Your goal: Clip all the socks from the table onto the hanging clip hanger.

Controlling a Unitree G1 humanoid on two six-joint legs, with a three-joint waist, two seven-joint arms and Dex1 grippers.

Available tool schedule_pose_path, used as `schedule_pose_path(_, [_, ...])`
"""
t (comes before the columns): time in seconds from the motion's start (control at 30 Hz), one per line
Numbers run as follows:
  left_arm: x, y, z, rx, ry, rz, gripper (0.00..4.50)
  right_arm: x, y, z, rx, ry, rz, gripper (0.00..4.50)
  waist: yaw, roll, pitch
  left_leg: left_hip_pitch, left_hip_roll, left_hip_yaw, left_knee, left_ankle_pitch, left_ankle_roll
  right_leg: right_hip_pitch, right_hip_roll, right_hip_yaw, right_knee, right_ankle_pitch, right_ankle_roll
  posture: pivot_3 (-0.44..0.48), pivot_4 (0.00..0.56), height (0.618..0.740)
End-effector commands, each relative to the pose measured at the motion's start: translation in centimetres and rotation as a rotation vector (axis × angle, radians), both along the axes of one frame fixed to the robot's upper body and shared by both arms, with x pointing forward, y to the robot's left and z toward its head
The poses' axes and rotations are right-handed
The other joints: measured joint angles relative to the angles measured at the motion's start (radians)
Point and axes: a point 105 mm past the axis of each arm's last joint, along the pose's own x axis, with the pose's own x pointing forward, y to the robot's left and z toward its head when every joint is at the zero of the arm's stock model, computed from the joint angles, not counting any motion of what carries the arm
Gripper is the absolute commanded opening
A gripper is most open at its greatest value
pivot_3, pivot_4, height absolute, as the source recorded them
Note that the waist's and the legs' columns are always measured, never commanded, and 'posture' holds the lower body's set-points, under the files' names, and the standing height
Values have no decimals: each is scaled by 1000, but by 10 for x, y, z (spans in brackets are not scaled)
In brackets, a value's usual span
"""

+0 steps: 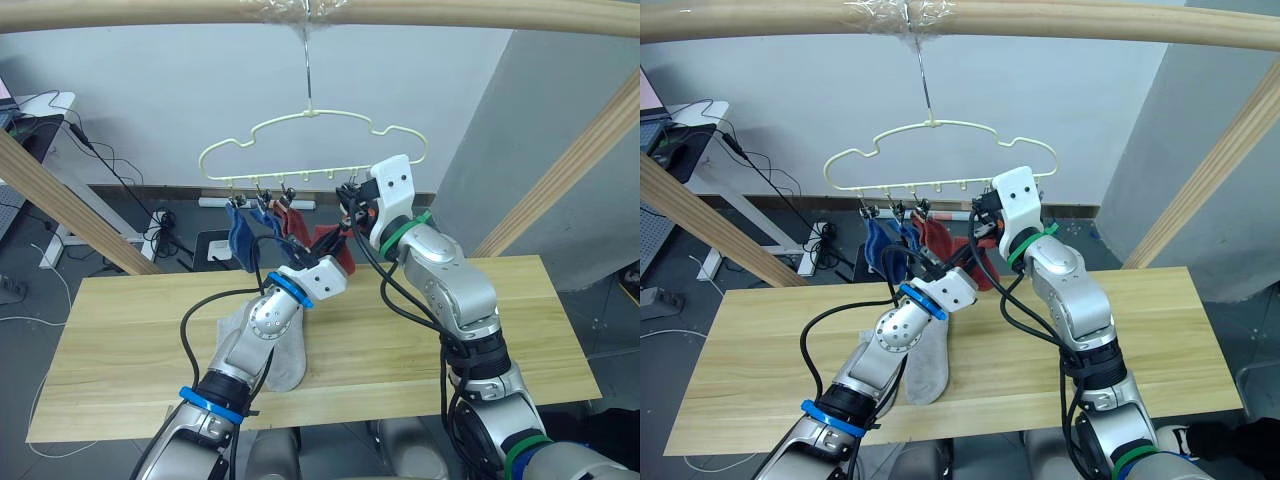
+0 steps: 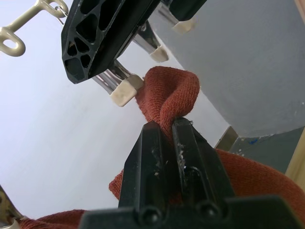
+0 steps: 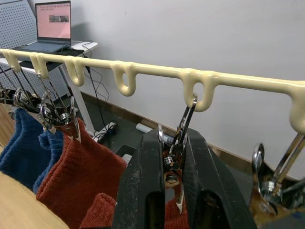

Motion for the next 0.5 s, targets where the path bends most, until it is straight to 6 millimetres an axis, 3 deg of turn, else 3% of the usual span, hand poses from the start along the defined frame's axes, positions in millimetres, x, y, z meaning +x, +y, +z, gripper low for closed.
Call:
schedule_pose_path(0.03, [-3,-3,13,-19,-61,-14,0,-8,4,17,15,-75,23,150,0,0,0,0,0,0,0,0,0,0,0,0,0,0,0,-165,254,740])
schedule_pose_path(0.33, [-2,-6,23,-38,-100,-11,0,-7,4,16,2,-78,22,150,0,0,0,0,0,0,0,0,0,0,0,0,0,0,0,-162,252,740])
schedule_pose_path(0.5, [-6,-4,17,-27,-96,-20,0,-7,4,16,3,-83,20,150,0,0,0,0,0,0,0,0,0,0,0,0,0,0,0,-162,249,740])
